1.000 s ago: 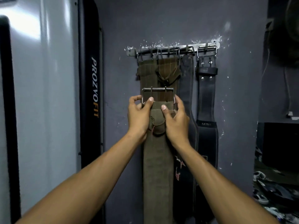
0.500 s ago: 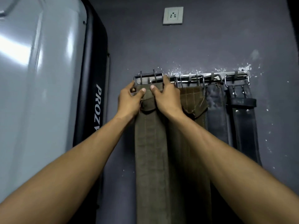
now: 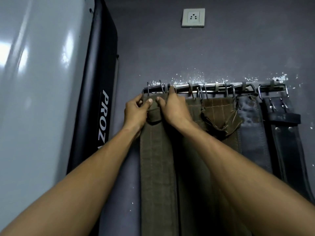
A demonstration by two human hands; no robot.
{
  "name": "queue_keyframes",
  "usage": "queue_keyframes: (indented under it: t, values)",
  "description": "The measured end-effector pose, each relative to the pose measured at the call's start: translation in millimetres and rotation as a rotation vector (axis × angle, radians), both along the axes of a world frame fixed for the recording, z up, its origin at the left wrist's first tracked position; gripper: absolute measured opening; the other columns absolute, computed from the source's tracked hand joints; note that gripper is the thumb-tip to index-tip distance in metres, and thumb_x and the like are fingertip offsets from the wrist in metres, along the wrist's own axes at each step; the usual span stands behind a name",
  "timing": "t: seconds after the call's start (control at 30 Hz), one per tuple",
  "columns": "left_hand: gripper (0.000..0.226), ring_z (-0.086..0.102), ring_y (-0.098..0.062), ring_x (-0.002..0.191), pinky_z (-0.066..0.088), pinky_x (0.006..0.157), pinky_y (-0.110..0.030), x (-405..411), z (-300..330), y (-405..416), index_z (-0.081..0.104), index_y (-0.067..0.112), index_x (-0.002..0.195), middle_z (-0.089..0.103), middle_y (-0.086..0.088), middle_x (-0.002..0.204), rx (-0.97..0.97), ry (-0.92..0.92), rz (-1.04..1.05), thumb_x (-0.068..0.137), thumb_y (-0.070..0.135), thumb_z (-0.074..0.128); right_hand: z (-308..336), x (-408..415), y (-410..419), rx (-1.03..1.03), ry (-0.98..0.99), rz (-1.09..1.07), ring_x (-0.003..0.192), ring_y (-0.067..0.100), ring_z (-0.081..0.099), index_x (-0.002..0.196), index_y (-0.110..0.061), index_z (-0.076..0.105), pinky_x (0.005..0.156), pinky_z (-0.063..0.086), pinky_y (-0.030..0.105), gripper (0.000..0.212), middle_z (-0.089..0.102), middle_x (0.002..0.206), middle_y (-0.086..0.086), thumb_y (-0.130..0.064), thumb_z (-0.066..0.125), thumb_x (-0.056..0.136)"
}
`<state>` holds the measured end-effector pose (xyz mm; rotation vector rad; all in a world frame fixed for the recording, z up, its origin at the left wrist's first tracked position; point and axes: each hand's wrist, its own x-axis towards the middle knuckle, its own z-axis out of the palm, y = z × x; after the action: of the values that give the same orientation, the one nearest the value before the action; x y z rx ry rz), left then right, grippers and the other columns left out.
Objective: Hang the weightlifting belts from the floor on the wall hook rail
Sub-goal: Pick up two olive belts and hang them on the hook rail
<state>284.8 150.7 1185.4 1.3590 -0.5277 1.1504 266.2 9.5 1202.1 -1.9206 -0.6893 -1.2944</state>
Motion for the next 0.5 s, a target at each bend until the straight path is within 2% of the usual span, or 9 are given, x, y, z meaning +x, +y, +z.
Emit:
queue_keyframes:
  t: [0.07, 0.13, 0.2, 0.27, 0.37, 0.4, 0.43, 0.5]
  values:
    - [0.040, 0.071, -0.015, 0.109, 0.057, 0.096, -0.029, -5.7, -6.1, -2.8, 0.066, 0.012, 0.134, 0.075, 0.001, 0.114, -0.002, -0.004, 0.018, 0.095, 0.020, 0.072, -16.5, 0.4, -0.5, 0.051, -0.037, 0.061, 0.111, 0.043, 0.066, 0.152, -0.011, 0.040, 0.086, 0.051, 0.039, 0.056, 0.071, 0.115, 0.023, -0.040, 0.054, 0.106]
    - [0.031, 0.072, -0.022, 0.104, 0.058, 0.088, -0.031, -11.8, -14.9, -8.7, 0.067, 0.015, 0.124, 0.076, -0.003, 0.108, -0.038, 0.021, 0.060, 0.097, 0.029, 0.068, -44.6, 1.0, -1.0, 0.151, -0.063, 0.153, 0.113, 0.036, 0.066, 0.155, -0.016, 0.041, 0.083, 0.046, 0.029, 0.056, 0.074, 0.120, 0.017, -0.041, 0.053, 0.106]
    - [0.033, 0.073, -0.028, 0.103, 0.059, 0.084, -0.036, -18.0, -32.4, -13.7, 0.068, 0.013, 0.113, 0.076, -0.005, 0.102, -0.067, 0.076, 0.084, 0.100, 0.042, 0.059, -80.6, 3.0, -1.1, 0.216, -0.089, 0.247, 0.114, 0.019, 0.061, 0.155, -0.020, 0.043, 0.081, 0.040, 0.007, 0.052, 0.073, 0.130, 0.005, -0.037, 0.054, 0.107]
    - [0.052, 0.072, -0.033, 0.106, 0.058, 0.095, -0.050, -17.8, -56.5, -17.9, 0.071, 0.008, 0.113, 0.077, -0.012, 0.107, -0.031, 0.161, 0.044, 0.101, 0.053, 0.049, -108.2, 5.7, -1.0, 0.239, -0.116, 0.290, 0.120, 0.008, 0.053, 0.155, -0.017, 0.045, 0.079, 0.029, -0.011, 0.049, 0.068, 0.134, -0.010, -0.028, 0.054, 0.108]
    - [0.059, 0.073, -0.041, 0.100, 0.057, 0.092, -0.058, -19.2, -84.0, -25.3, 0.074, 0.003, 0.103, 0.077, -0.021, 0.100, 0.008, 0.206, 0.060, 0.107, 0.051, 0.041, -117.4, 7.6, -4.1, 0.272, -0.140, 0.307, 0.113, -0.022, 0.054, 0.153, -0.011, 0.049, 0.081, 0.029, -0.012, 0.047, 0.059, 0.124, -0.023, -0.021, 0.055, 0.108]
    - [0.059, 0.073, -0.040, 0.097, 0.056, 0.089, -0.058, -20.7, -86.1, -26.5, 0.073, 0.000, 0.101, 0.077, -0.024, 0.099, -0.011, 0.195, 0.074, 0.108, 0.049, 0.041, -116.9, 4.7, -4.9, 0.277, -0.140, 0.312, 0.115, -0.022, 0.053, 0.152, -0.011, 0.050, 0.086, 0.033, -0.010, 0.046, 0.062, 0.129, -0.020, -0.022, 0.056, 0.107]
    - [0.058, 0.073, -0.037, 0.093, 0.056, 0.088, -0.058, -23.2, -87.1, -27.3, 0.072, -0.002, 0.100, 0.076, -0.026, 0.099, -0.035, 0.180, 0.079, 0.108, 0.047, 0.042, -117.7, 1.5, -6.0, 0.282, -0.126, 0.324, 0.120, -0.014, 0.056, 0.150, -0.012, 0.052, 0.092, 0.038, -0.004, 0.045, 0.065, 0.136, -0.013, -0.024, 0.056, 0.107]
    - [0.055, 0.073, -0.031, 0.090, 0.057, 0.088, -0.056, -27.6, -93.7, -27.0, 0.071, -0.003, 0.103, 0.076, -0.026, 0.102, -0.051, 0.166, 0.008, 0.107, 0.046, 0.045, -130.1, -4.6, -9.5, 0.277, -0.043, 0.372, 0.119, 0.002, 0.065, 0.141, -0.016, 0.060, 0.095, 0.046, 0.006, 0.038, 0.072, 0.130, -0.007, -0.031, 0.059, 0.106]
